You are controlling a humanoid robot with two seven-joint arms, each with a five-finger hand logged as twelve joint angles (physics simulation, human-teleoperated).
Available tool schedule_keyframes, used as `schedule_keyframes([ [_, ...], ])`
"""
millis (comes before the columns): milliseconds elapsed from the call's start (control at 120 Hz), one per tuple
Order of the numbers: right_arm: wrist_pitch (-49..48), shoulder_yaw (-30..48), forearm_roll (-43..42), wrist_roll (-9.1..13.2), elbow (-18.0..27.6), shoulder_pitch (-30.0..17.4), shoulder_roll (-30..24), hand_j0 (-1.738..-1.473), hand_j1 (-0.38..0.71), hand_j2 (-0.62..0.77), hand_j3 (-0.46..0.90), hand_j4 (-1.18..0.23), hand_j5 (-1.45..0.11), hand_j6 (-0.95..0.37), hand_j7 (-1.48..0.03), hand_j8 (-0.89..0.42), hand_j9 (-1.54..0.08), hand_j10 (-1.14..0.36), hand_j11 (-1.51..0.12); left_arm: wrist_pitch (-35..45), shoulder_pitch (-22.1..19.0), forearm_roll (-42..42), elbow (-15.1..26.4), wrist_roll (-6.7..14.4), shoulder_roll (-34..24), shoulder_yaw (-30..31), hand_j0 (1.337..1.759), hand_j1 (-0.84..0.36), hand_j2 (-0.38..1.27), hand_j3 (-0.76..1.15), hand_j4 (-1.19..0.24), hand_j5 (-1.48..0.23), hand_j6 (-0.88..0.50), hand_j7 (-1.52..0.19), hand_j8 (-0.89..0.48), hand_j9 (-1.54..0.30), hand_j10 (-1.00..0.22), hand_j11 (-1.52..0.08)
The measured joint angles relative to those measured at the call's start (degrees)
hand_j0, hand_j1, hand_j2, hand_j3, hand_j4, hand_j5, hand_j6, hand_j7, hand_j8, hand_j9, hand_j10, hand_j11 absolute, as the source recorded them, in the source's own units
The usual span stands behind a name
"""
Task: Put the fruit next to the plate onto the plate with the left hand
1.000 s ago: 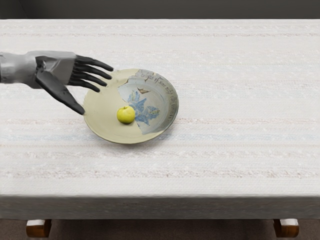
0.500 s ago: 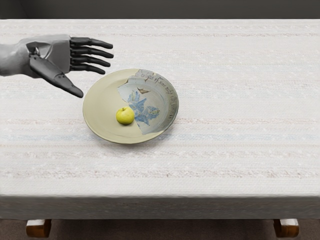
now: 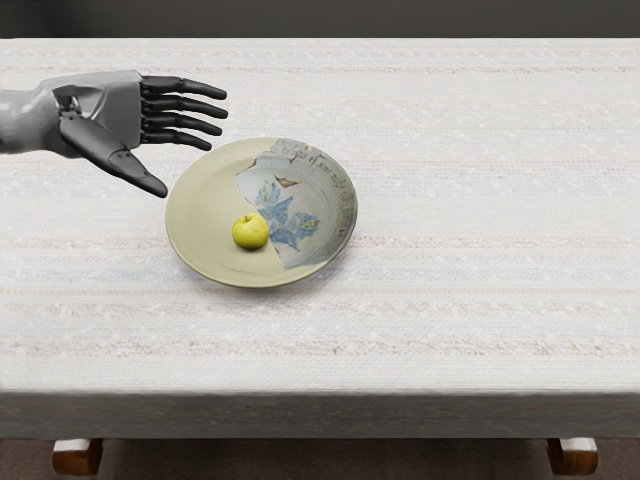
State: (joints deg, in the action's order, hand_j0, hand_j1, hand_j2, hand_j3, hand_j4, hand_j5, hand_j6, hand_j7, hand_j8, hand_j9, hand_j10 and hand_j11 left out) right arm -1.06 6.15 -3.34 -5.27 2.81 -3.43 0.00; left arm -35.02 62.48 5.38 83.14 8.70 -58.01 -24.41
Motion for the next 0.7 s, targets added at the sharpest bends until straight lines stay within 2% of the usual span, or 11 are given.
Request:
schedule_keyframes([
  [700,0.0,0.0,0.0,0.0,0.0,0.0,0.0,-1.658,-0.30,-0.01,0.00,-0.04,-0.05,-0.04,-0.05,-0.04,-0.05,-0.04,-0.05,0.0,0.0,0.0,0.0,0.0,0.0,0.0,1.658,0.06,0.05,0.00,-0.25,-0.32,-0.25,-0.32,-0.25,-0.32,-0.24,-0.32],
])
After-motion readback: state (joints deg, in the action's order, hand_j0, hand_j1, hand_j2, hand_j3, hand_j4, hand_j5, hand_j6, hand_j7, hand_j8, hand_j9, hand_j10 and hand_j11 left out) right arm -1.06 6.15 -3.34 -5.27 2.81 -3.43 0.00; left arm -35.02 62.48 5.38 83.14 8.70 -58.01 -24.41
